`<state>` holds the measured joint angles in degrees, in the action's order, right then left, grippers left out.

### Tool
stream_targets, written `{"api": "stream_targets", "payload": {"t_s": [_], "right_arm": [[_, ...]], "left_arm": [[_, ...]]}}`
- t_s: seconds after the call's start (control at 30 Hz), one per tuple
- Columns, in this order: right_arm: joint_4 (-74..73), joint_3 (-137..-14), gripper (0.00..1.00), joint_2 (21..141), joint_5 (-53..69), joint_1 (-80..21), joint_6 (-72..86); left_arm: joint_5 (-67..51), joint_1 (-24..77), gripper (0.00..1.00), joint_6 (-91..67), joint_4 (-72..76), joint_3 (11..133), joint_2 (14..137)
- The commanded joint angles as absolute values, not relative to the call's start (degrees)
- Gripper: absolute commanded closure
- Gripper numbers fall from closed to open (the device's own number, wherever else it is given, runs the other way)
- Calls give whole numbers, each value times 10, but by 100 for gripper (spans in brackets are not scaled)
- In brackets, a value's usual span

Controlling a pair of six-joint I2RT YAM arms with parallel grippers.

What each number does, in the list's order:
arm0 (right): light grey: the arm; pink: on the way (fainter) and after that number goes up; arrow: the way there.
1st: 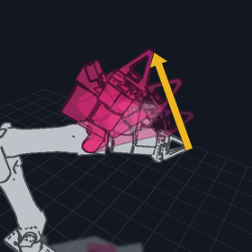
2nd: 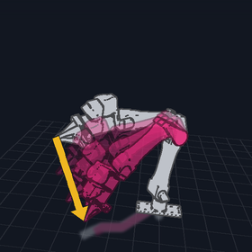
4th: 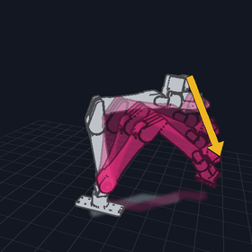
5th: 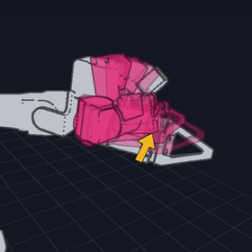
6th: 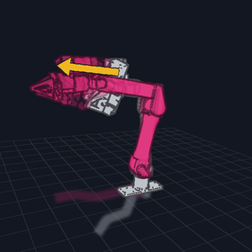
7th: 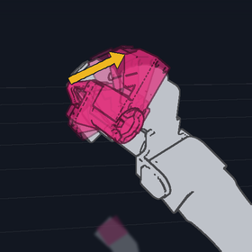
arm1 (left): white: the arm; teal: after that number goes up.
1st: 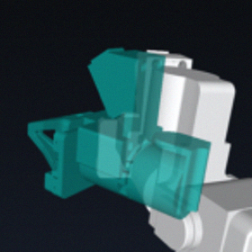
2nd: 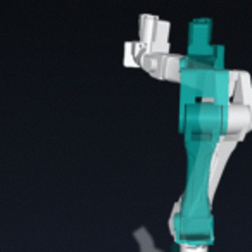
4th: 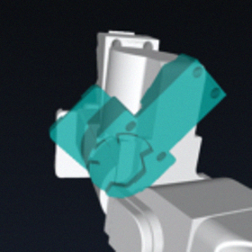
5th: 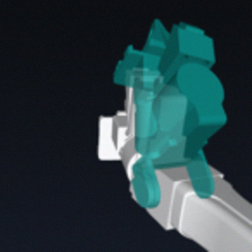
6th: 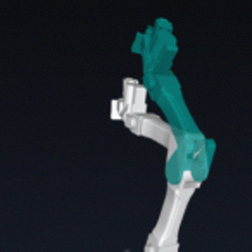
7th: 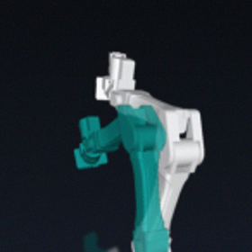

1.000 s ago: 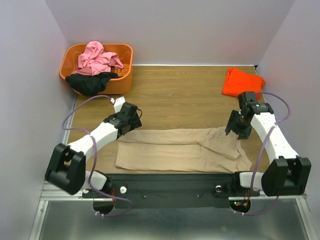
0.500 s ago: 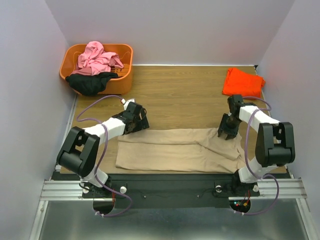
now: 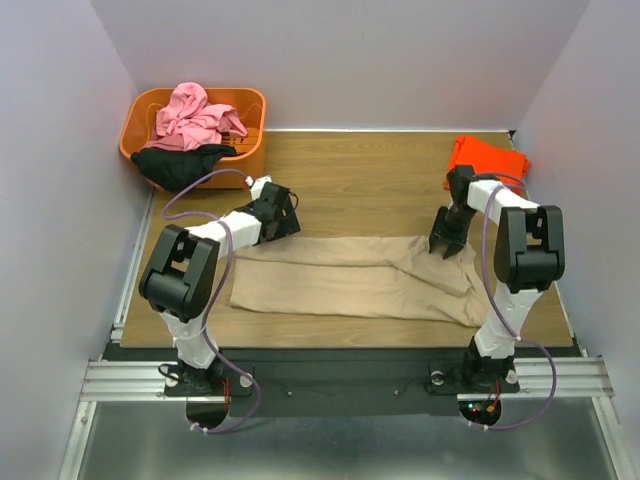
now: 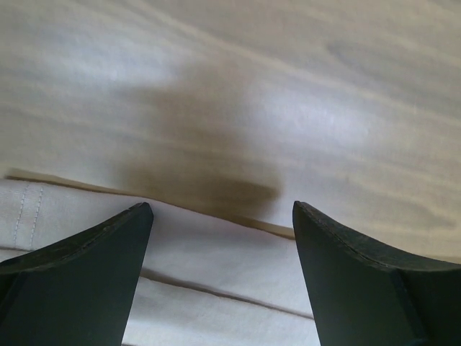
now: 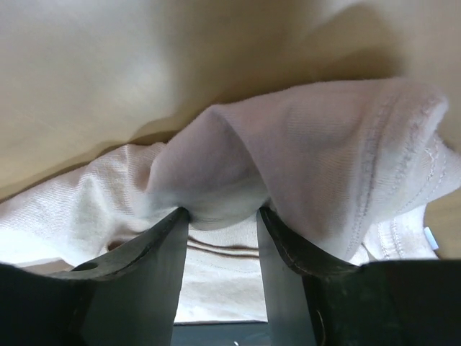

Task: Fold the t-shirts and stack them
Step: Fold the tshirt

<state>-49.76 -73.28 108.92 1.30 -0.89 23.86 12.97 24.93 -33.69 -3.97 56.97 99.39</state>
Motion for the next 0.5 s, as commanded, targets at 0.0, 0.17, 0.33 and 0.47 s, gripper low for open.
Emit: {"api": "stream_targets", "payload": {"t_s": [0.0,0.17,0.33,0.47], "right_arm": [[-350,-786,51,1172,18,-11,239],[-354,-837,48,1164,69,-11,225],[-357,-830,34,1086,68,-4,211],[-359,-812,31,1032,72,39,207]], "left_arm": [[163,226,8,-309,-103,623,1036],[180,215,8,-269,-128,702,1059],[173,216,8,-264,-130,716,1022],[166,217,8,-273,-141,716,992]]}}
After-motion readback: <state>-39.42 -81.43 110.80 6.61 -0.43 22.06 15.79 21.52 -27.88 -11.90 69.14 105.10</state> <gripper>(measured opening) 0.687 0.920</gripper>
